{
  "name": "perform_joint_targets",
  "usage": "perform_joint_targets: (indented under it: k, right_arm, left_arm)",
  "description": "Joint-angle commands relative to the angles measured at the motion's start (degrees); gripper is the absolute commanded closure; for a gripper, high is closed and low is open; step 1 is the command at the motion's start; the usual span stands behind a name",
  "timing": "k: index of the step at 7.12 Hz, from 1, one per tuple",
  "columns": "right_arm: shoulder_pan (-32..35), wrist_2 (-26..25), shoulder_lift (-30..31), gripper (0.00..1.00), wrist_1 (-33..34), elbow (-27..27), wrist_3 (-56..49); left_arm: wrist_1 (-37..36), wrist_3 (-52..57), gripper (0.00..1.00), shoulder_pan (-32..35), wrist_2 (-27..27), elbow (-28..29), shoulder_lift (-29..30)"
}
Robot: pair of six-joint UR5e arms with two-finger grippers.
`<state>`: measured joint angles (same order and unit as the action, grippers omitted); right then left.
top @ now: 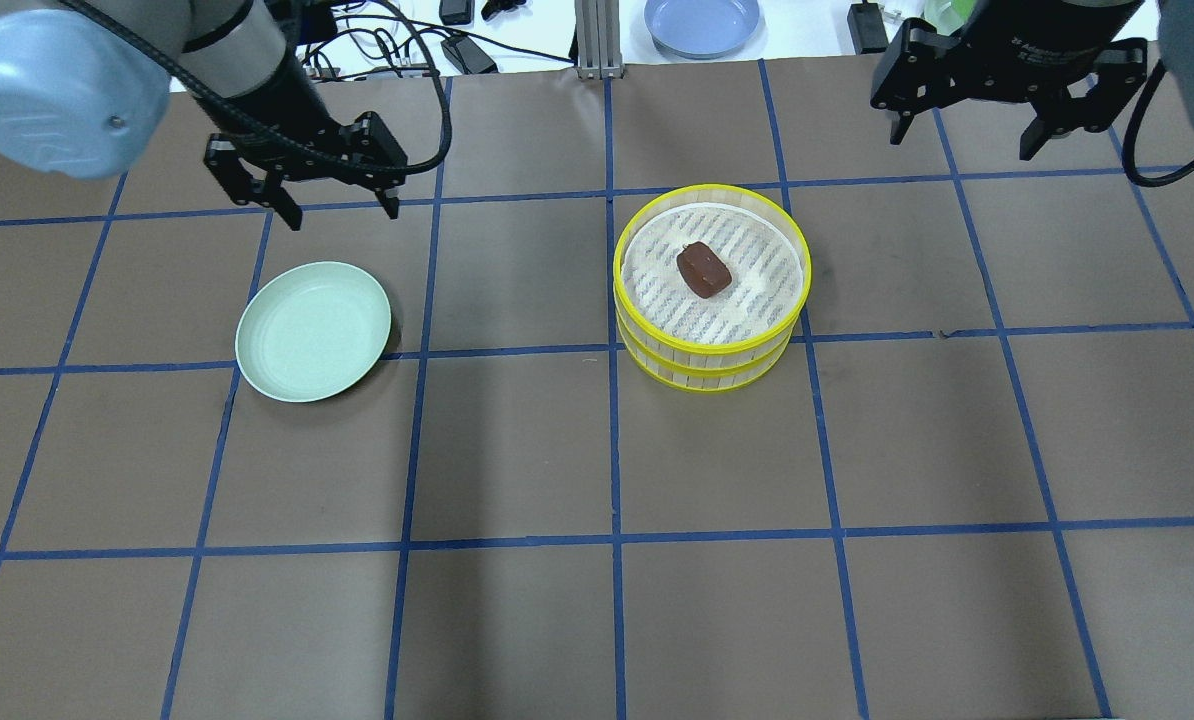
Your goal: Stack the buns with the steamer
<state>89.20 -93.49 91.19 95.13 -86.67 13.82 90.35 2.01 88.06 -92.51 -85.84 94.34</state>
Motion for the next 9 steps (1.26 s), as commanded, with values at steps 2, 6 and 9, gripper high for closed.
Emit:
perform_joint_targets:
  k: [2, 6, 9]
  right_arm:
    - [2.37, -0.54, 0.04, 0.0, -0.03, -0.77, 1.46]
    - [2.47, -0.99, -0.05, 0.0, 0.58, -1.39, 1.48]
    - [2.38, -0.99, -0.05, 0.0, 0.23, -1.48, 1.12]
  left_arm:
    - [4.49, 0.8, 0.0, -0.61, -2.07, -0.46, -7.23]
    - [0.02, 0.19, 0.0, -0.26, 1.46, -4.68, -6.79]
    - [0.35, 0.36, 0.0, -0.26, 1.36, -4.78, -6.97]
